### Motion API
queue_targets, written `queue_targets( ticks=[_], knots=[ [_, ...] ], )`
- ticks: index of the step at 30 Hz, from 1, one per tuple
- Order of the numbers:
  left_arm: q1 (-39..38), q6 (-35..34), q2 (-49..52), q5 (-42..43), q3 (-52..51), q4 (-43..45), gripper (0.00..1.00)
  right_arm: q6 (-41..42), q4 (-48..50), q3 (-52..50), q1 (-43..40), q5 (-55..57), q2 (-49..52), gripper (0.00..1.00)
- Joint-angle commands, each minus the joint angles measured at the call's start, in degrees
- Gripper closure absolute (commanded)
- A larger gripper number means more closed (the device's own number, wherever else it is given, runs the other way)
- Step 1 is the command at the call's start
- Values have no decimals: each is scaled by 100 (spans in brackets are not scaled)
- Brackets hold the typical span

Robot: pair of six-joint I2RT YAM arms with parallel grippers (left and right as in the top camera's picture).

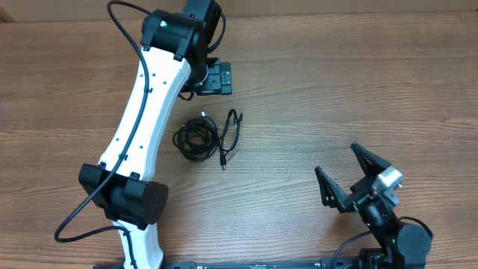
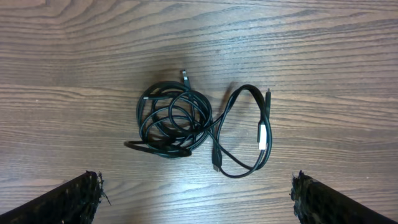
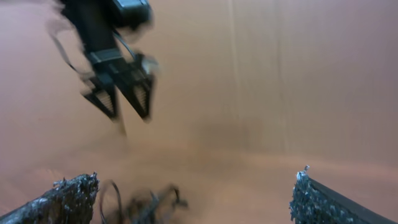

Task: Untangle cables
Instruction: 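Raise the right arm and move its gripper toward the cable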

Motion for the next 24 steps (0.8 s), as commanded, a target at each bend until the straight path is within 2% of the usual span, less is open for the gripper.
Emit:
queue_targets(
  ticks=[1, 4, 9, 13, 18, 21, 24],
  knots=[
    [33, -66, -131, 144, 2, 2, 0, 232, 612, 9, -22, -275, -57, 0],
    [15, -61, -131, 549, 2, -57, 0, 225, 546, 461, -20, -306, -46, 0],
    [17, -57, -131, 1143, 2, -129, 0, -31, -874, 1639, -20, -326, 295, 0],
    [87, -90, -133, 769, 2, -149, 2, -365, -2223, 2710, -20, -337, 968, 0],
    [603, -837, -133, 411, 2, -212, 0, -385, -3744, 3947, -20, -407, 2205, 0],
    [1084, -977, -133, 540, 2, -216, 0, -328, -4028, 4389, -15, -1121, 2938, 0],
    [1563, -970, -133, 850, 2, -354, 0, -129, -3735, 4439, -15, -2247, 3464, 0]
  ],
)
